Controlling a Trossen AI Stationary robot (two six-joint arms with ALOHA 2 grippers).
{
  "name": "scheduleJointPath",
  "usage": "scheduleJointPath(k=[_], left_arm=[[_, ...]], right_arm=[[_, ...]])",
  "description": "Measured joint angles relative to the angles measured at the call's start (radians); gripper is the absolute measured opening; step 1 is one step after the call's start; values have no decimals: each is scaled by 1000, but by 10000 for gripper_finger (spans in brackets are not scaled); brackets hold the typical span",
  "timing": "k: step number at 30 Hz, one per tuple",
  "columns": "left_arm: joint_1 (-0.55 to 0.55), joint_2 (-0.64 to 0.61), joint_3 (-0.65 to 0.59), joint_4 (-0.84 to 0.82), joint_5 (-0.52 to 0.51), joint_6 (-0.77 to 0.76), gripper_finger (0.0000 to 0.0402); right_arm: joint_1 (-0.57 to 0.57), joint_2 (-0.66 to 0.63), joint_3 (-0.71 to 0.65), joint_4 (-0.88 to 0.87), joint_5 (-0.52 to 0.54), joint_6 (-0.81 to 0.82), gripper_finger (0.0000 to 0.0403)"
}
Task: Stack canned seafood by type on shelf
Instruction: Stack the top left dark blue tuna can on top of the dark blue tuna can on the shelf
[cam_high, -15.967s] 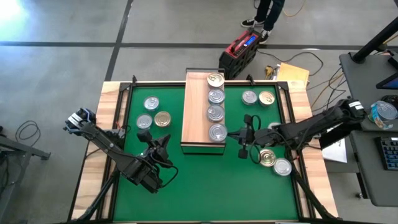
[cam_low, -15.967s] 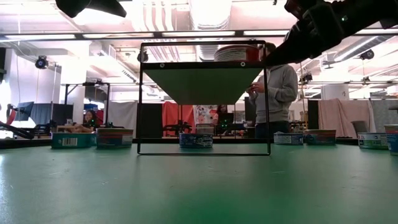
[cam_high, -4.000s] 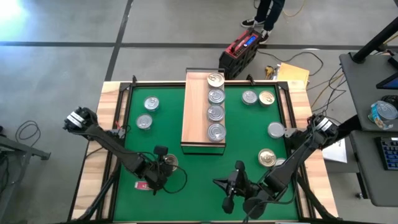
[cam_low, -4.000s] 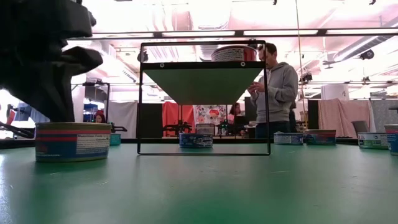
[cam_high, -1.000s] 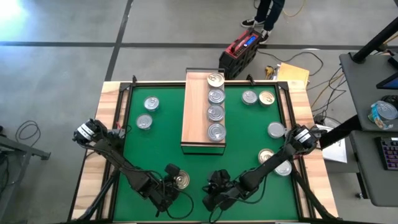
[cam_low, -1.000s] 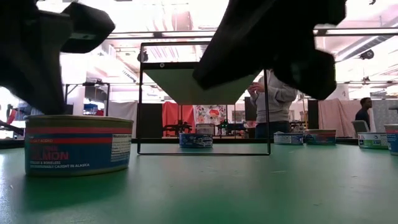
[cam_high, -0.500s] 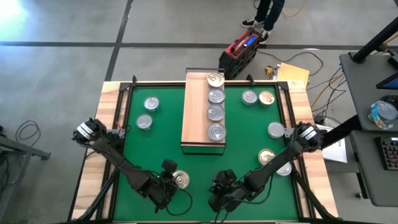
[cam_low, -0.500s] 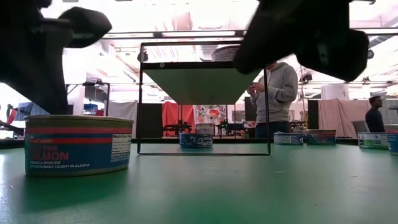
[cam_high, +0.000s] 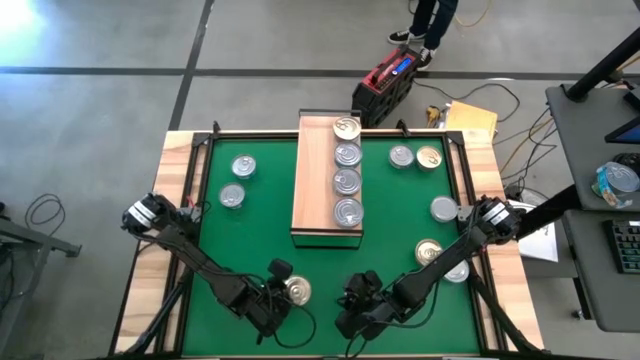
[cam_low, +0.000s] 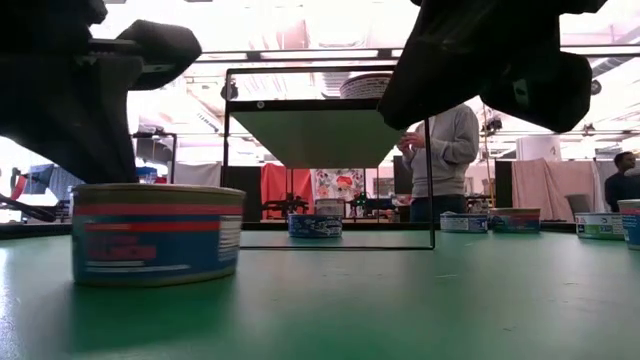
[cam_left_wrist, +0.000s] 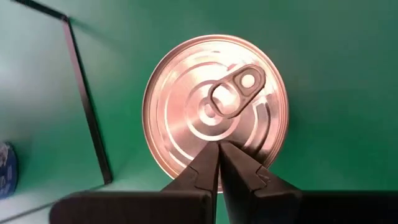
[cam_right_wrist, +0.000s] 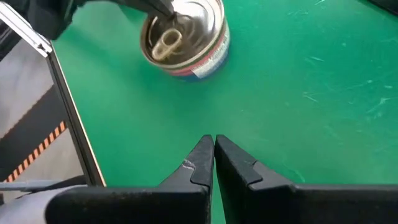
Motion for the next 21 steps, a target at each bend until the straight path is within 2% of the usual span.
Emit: scheduleJointPath(k=[9, 17, 21], left_arm=[[20, 19, -1, 183, 25, 98, 0], [13, 16, 83, 58, -56, 100, 0], [-6, -1, 103, 18, -60, 100, 0]], right_arm=[[9, 0, -1, 23, -8, 6, 9], [-15, 0, -51, 47, -129, 90, 9], [-22, 0, -103, 163, -134, 97, 9]])
